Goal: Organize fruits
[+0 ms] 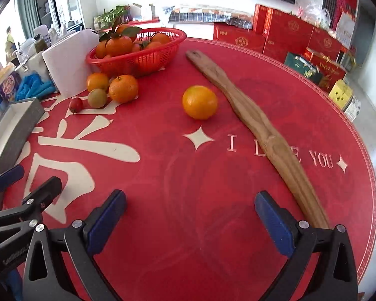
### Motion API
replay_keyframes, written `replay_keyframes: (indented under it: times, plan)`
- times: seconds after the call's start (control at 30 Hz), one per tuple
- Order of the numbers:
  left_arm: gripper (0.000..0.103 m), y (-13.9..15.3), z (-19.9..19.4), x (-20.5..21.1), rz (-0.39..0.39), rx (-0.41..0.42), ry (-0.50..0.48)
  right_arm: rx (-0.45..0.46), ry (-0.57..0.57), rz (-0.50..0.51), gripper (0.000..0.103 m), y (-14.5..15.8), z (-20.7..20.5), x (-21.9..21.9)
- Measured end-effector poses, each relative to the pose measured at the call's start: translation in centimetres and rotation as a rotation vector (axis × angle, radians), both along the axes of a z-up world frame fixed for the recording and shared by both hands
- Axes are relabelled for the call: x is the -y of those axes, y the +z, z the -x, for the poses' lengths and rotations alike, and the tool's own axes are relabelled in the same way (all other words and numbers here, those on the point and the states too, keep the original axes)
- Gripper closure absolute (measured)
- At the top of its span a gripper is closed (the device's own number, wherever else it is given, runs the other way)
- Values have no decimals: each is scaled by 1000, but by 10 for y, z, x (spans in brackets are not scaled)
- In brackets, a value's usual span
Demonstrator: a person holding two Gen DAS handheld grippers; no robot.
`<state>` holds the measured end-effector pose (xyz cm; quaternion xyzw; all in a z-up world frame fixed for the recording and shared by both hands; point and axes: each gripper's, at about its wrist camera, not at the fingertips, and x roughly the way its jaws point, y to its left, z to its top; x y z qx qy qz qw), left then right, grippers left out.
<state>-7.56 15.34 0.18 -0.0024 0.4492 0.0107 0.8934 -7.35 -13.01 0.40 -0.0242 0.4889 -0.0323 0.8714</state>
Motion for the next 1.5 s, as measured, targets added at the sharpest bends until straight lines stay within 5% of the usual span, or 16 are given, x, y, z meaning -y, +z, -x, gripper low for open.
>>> replay_keyframes:
  times: [0.07,1.5]
  plan:
    - [1,-3,-3,-5,21,-16,15,2,-2,-1,0,0,0,0]
    - [0,-2,-5,-4,15,-17,7,2,-2,-2,0,0,-3,-2]
